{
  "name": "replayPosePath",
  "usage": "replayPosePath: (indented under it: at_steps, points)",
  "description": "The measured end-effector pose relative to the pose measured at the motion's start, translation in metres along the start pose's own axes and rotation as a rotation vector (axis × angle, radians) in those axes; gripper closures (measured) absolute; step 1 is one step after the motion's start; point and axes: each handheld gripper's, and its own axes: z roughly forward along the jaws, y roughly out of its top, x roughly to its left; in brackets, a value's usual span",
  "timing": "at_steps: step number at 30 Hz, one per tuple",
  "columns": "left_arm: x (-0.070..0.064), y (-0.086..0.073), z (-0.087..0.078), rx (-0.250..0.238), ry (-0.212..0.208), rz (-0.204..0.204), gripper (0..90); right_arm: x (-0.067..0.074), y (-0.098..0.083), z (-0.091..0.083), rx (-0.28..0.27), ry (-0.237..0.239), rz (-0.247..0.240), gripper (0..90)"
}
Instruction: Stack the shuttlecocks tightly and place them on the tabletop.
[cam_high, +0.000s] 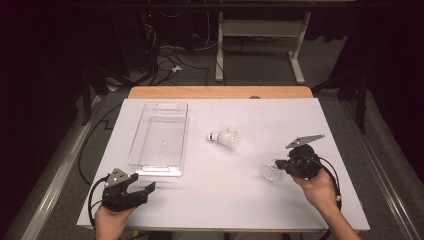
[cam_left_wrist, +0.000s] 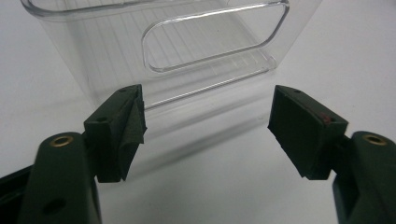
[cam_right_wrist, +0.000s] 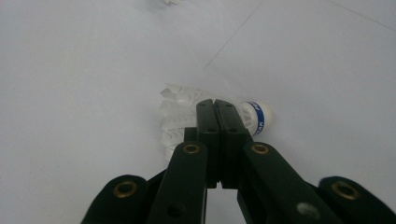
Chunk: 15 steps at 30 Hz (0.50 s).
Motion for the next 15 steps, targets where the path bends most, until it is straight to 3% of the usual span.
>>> replayPosePath:
  at_steps: [15]
  points:
    - [0.0,0.0,0.0,0.0,-0.002,0.002,28.2,0.009,0.014,0.0,-0.02,0.053,-0.01,90.0]
